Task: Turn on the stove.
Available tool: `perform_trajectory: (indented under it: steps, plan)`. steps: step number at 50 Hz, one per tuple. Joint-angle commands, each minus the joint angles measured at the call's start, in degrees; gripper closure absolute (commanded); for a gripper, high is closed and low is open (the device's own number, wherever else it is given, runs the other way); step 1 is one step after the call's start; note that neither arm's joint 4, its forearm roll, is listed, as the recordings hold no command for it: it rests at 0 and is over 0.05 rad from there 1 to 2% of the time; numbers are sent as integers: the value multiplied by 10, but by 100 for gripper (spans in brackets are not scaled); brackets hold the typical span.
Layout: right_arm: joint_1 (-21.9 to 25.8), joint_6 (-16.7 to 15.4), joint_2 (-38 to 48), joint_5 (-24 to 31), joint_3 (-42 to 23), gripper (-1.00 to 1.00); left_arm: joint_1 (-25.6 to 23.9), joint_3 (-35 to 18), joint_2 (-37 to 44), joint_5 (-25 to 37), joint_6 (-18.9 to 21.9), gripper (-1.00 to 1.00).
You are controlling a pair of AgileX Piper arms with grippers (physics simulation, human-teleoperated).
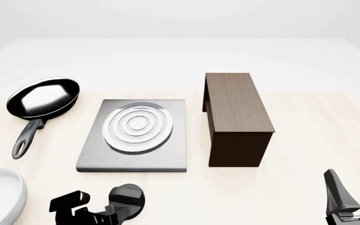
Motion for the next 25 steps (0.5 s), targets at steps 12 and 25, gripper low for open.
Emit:
perform_trajectory:
  steps: [12,25]
  plan:
    - [0,0,0,0,0,-100,31,-12,-182,211,0,-100]
    - [0,0,0,0,0,-100,79,-18,-251,281,40,-100]
